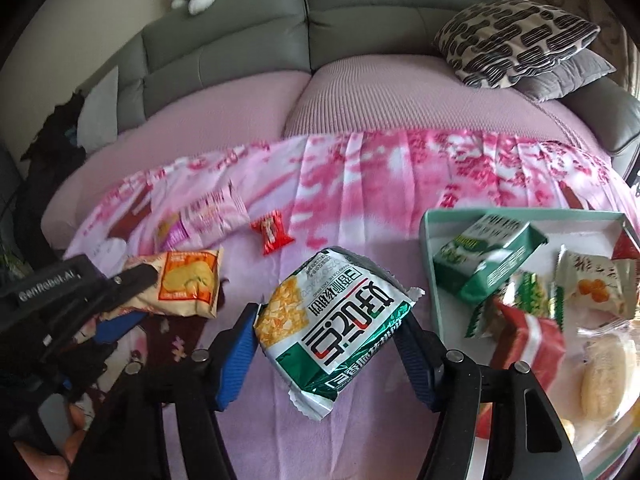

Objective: Organize snacks
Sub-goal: 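Carry the yellow chip bag and green corn bag over the tray with both tools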

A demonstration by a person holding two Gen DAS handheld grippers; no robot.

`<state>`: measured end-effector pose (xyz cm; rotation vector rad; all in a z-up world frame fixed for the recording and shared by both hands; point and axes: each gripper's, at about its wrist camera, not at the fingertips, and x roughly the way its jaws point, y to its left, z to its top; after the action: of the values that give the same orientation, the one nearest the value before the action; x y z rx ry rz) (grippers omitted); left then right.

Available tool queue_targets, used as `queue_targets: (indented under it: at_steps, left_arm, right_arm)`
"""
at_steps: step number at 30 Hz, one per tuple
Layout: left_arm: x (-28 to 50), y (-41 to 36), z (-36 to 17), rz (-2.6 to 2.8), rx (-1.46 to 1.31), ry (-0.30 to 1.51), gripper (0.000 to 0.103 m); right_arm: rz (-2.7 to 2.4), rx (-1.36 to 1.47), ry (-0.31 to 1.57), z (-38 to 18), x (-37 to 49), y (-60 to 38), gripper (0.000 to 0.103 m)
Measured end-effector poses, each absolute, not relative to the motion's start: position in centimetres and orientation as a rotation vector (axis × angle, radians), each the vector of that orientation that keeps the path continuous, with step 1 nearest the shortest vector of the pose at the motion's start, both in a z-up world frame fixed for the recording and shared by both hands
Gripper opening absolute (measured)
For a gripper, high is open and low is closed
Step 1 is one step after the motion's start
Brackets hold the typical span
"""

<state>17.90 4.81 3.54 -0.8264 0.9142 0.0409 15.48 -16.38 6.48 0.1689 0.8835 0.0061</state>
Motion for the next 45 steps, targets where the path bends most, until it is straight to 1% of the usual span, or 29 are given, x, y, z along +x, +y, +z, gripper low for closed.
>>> queue_targets:
  at_steps: [11,19,24,30,37,45]
  left_arm:
    - [17.0,3.0,8.3,-0.09,-0.801,0.806,0.037]
    - [17.1,-1.9,10.8,-0.281,-0.734,0.797,0.037]
    - [17.1,-5.4,11.2,-0.381,-0.689,0.82,0.037]
    - [16.6,-9.6,11.5,-0.481,-0.629,0.854,0.037]
    - [15.2,-15.0,11.8,-0.591,-0.538,0.878,0.037]
    - [14.8,-18.7,10.2,-0.578,-0.455,0.944,0.037]
  right_arm:
    - [-0.123,0.173,0.84,9.4,14.5,-19.5,0.069]
    - [-0.324,0.266,0.807,11.1,12.1,-27.2,0.069]
    - [-0.483,0.359,0.78,11.7,9.6,-33.2,0.069]
    - [-0.604,0.452,0.757,11.9,6.7,-38.3,0.069]
    - [-0.639,0.484,0.751,11.9,5.4,-40.2,0.069]
    - [-0.595,0.499,0.808,10.2,6.4,-40.2,0.069]
